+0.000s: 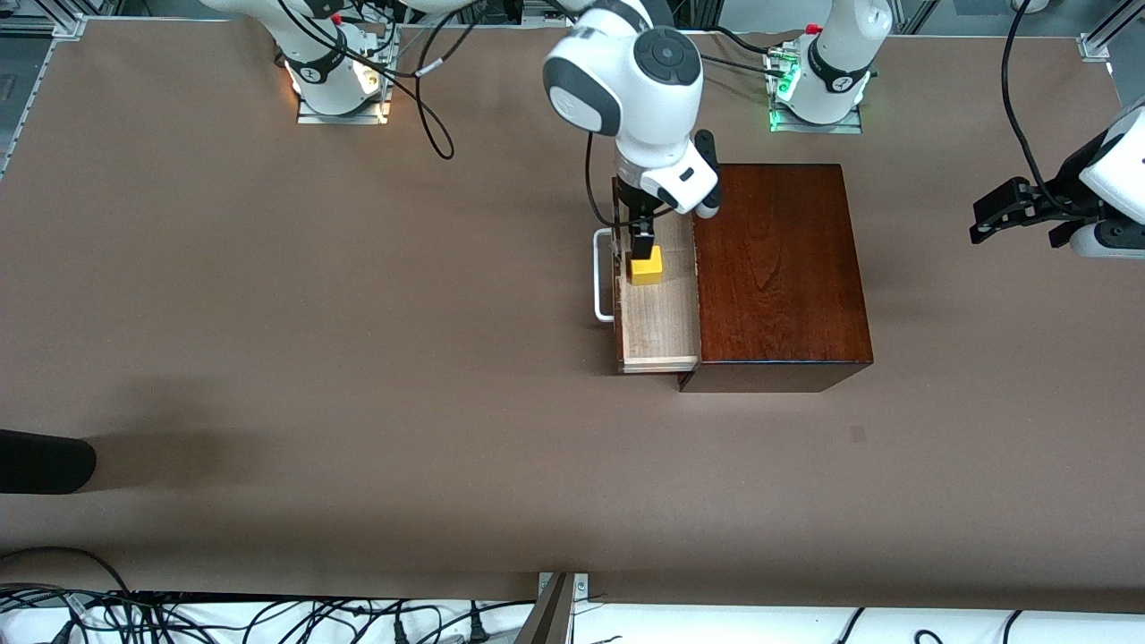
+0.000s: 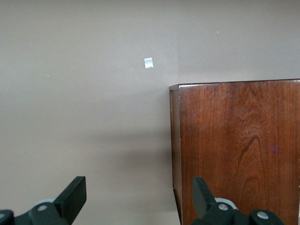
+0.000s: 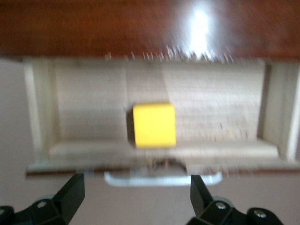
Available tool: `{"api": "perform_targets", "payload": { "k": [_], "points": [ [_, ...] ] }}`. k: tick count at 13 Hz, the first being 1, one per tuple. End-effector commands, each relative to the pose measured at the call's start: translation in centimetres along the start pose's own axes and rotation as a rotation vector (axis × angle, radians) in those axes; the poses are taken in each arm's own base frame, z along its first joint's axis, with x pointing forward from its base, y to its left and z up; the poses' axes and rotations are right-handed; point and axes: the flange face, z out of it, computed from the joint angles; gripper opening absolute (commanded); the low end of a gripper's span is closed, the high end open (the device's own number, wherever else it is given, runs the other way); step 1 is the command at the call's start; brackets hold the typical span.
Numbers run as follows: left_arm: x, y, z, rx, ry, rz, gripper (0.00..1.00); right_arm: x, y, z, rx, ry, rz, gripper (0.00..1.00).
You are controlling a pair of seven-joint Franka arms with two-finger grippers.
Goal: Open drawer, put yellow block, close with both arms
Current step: 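Open the right gripper and withdraw it from the drawer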
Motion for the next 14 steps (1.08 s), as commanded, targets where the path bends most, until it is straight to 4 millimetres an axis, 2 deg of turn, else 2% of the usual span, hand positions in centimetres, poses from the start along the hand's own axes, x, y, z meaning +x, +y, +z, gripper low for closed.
{"api": "perform_targets", "payload": {
  "k": [1, 3, 4, 5, 7, 9, 10, 13, 14],
  "points": [
    [0.5, -0.2, -0.9, -0.01, 0.012, 0.002, 1.0, -5.1, 4.1, -2.4, 0.071, 0.004, 0.105, 1.0],
    [0.5, -0.1, -1.0, -0.01, 0.015, 0.006, 1.0, -9.6, 6.9, -5.1, 0.09, 0.001, 0.178, 1.0],
    [0.5, -0.1, -1.2, -0.01, 0.021, 0.008, 1.0, -11.9, 8.7, -5.2, 0.105, -0.008, 0.218, 1.0],
    [0.6, -0.2, -1.2, -0.01, 0.023, 0.008, 1.0, -14.1, 9.9, -6.7, 0.104, -0.003, 0.253, 1.0],
    [0.6, -0.1, -1.3, -0.008, 0.028, 0.011, 1.0, -17.0, 11.5, -7.8, 0.098, -0.009, 0.303, 1.0],
    [0.6, -0.1, -1.2, -0.008, 0.028, 0.013, 1.0, -20.1, 13.6, -7.9, 0.096, -0.022, 0.359, 1.0],
    [0.6, 0.0, -1.2, -0.009, 0.026, 0.013, 1.0, -22.1, 14.6, -8.7, 0.092, -0.009, 0.395, 1.0],
    [0.8, 0.3, -0.9, -0.009, 0.021, 0.013, 1.0, -26.6, 15.2, -9.6, 0.105, 0.01, 0.555, 1.0],
    [0.8, 0.2, -0.8, -0.018, 0.02, 0.008, 1.0, -27.6, 15.2, -10.2, 0.085, 0.027, 0.597, 1.0]
  ]
}}
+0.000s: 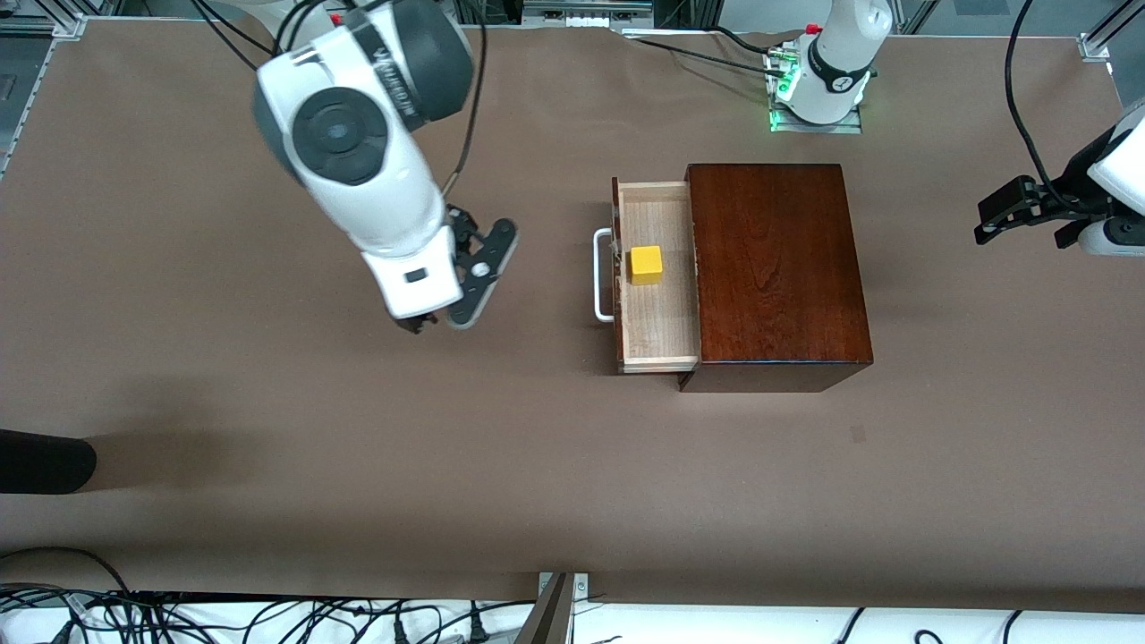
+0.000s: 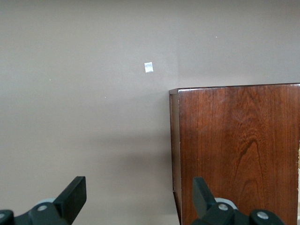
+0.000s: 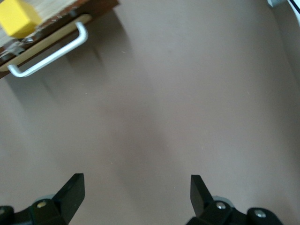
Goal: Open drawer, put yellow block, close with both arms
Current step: 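Open the right gripper and withdraw it from the drawer, then reach the left gripper to the drawer front while the right gripper retracts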
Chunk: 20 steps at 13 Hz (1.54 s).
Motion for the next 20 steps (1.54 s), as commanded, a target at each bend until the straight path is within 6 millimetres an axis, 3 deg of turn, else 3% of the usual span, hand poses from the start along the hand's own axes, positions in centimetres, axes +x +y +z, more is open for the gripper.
{"api": "perform_targets", "payload": {
  "k": [1, 3, 6, 8, 11, 15, 18, 20],
  "points": [
    [0.6, 0.1, -0.3, -0.02, 0.005, 0.004, 1.0, -3.4, 0.1, -1.9, -0.006, 0.04, 0.137, 1.0],
    [1.0, 0.8, -0.5, -0.02, 0.01, -0.01, 1.0, -7.1, 2.3, -2.9, -0.015, 0.054, 0.314, 1.0],
    [2.2, 3.4, -1.4, -0.021, -0.002, -0.003, 1.0, -16.4, 6.5, -3.9, -0.018, 0.041, 0.594, 1.0],
    [2.3, 4.2, -2.0, -0.028, -0.004, 0.0, 1.0, -21.6, 8.3, -3.0, 0.024, 0.022, 0.751, 1.0],
    [1.9, 8.4, -2.0, -0.027, -0.005, -0.012, 1.0, -27.4, 10.9, -3.8, -0.008, 0.031, 0.892, 1.0],
    [0.8, 17.4, -0.5, -0.014, -0.033, -0.085, 1.0, -29.3, 11.4, -3.6, -0.089, -0.034, 0.895, 1.0],
    [-2.0, 27.6, 1.7, 0.02, -0.062, -0.183, 1.0, -30.7, 11.7, -3.9, -0.068, -0.018, 1.013, 1.0],
    [-3.2, 32.4, 4.1, 0.044, -0.085, -0.275, 1.0, -32.0, 11.7, -4.3, 0.008, 0.033, 1.105, 1.0]
  ]
}}
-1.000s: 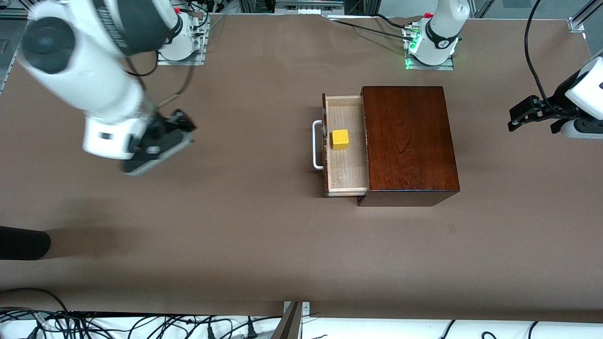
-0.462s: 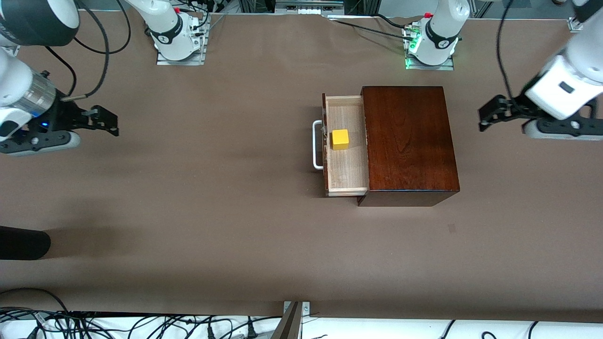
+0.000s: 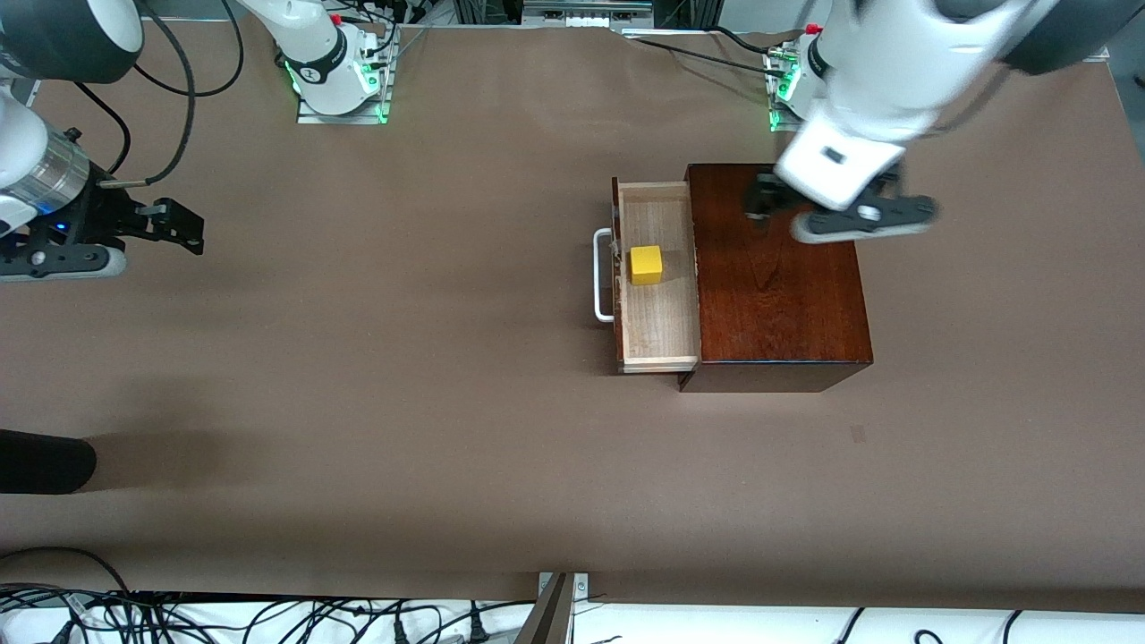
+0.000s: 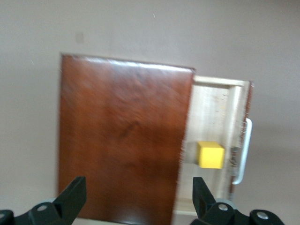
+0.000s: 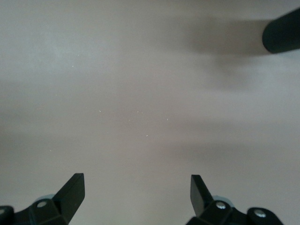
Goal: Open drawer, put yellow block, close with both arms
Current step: 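Reach the left gripper to the drawer front while the right gripper retracts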
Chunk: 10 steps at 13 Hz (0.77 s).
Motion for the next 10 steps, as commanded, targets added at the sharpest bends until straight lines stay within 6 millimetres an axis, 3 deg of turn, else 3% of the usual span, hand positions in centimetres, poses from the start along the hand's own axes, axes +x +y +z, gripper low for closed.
{"api": "perform_targets", "payload": {
  "k": [1, 2, 6, 8, 10],
  "points": [
    [-2.2, 6.1, 2.7, 0.025, -0.035, -0.089, 1.0, -1.6, 2.0, -0.7, 0.095, 0.013, 0.119, 1.0],
    [-3.9, 9.1, 3.9, 0.036, -0.028, -0.123, 1.0, -1.6, 2.2, -0.7, 0.097, 0.008, 0.151, 1.0],
    [-7.5, 16.8, 9.3, 0.031, 0.009, -0.289, 1.0, -1.1, 2.2, -0.6, 0.09, 0.015, 0.177, 1.0],
    [-8.3, 20.5, 11.4, 0.017, 0.022, -0.352, 1.0, -0.4, 2.1, -0.2, 0.081, 0.003, 0.174, 1.0],
    [-7.8, 23.3, 14.1, 0.011, 0.03, -0.419, 1.0, -0.3, 2.3, 0.0, 0.079, -0.001, 0.177, 1.0]
  ]
}}
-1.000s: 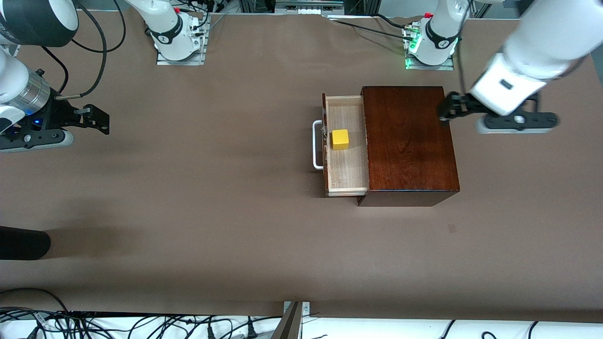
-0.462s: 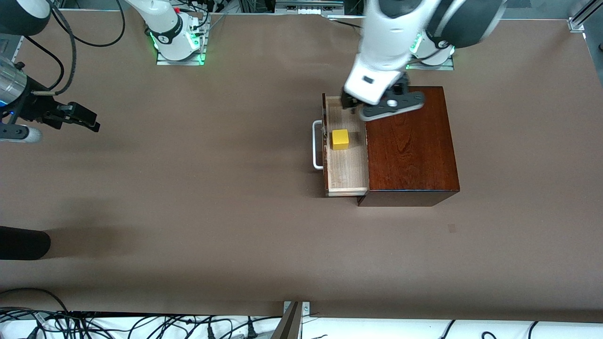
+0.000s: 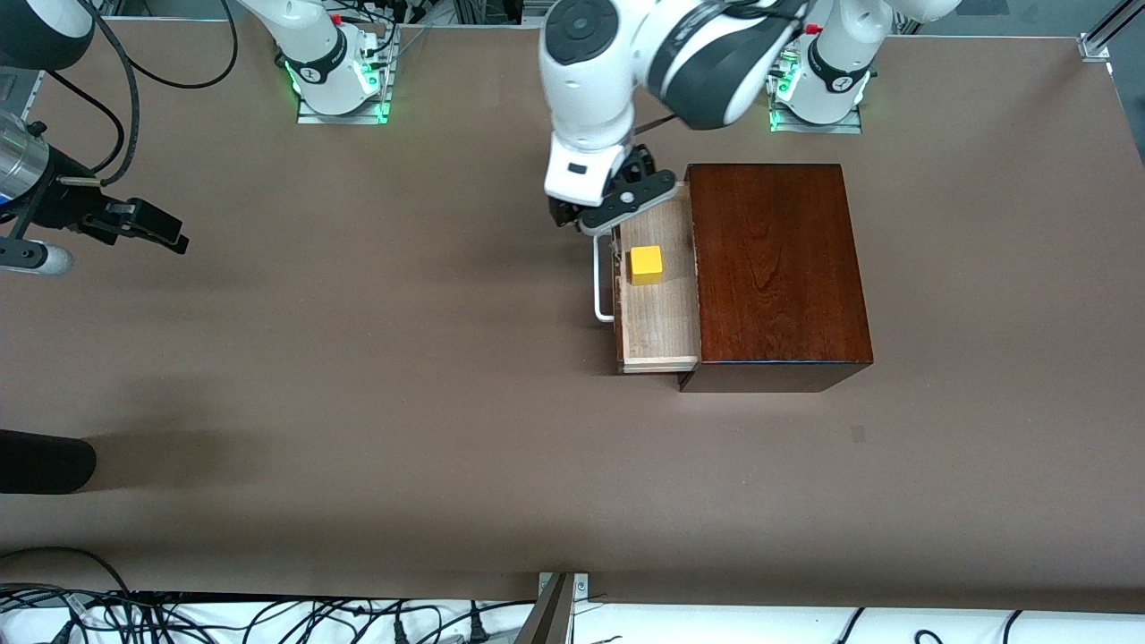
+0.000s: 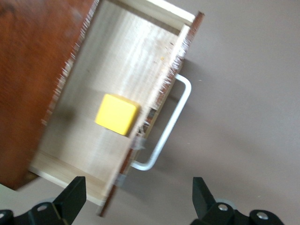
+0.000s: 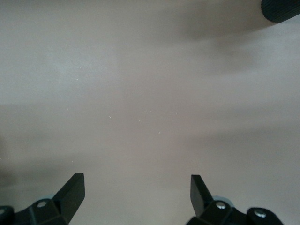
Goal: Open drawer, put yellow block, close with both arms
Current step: 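Reach the left gripper to the drawer front while the right gripper retracts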
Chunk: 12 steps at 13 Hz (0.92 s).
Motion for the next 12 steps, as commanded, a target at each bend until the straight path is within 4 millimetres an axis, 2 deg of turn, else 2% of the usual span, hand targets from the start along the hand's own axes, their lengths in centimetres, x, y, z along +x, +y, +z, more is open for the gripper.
{"api": "perform_targets", "payload": {
  "k": [1, 2, 5, 6, 8, 9, 10, 11, 12],
  "points": [
    [-0.7, 4.7, 3.1, -0.053, -0.003, -0.095, 1.0, 0.2, -0.1, 0.0, 0.003, 0.002, 0.015, 1.0],
    [-0.8, 5.8, 5.0, -0.073, 0.001, -0.13, 1.0, 0.3, 0.0, 0.1, -0.007, 0.004, 0.014, 1.0],
    [-2.7, 8.7, 10.5, -0.058, 0.01, -0.202, 1.0, 0.3, 0.2, 0.1, -0.018, 0.005, 0.013, 1.0],
    [-2.8, 9.1, 11.6, -0.062, 0.012, -0.211, 1.0, 0.3, 0.5, 0.0, -0.019, 0.007, 0.014, 1.0],
    [-2.8, 9.8, 11.7, -0.116, 0.015, -0.24, 1.0, 0.4, 0.6, -0.1, -0.04, 0.011, 0.012, 1.0],
    [-2.7, 9.7, 12.1, -0.11, 0.016, -0.229, 0.79, 0.4, 0.7, -0.3, -0.04, 0.014, 0.012, 1.0],
    [-2.8, 9.7, 12.6, -0.106, 0.019, -0.208, 0.36, 0.4, 0.7, -0.3, -0.04, 0.014, 0.011, 1.0],
    [-2.4, 9.6, 13.3, -0.097, 0.035, -0.14, 0.03, 0.4, 0.7, -0.4, -0.043, 0.016, 0.01, 1.0],
    [-2.1, 8.9, 15.1, -0.054, 0.044, -0.024, 0.0, 0.4, 0.7, -0.4, -0.053, 0.018, 0.006, 1.0]
  ]
}}
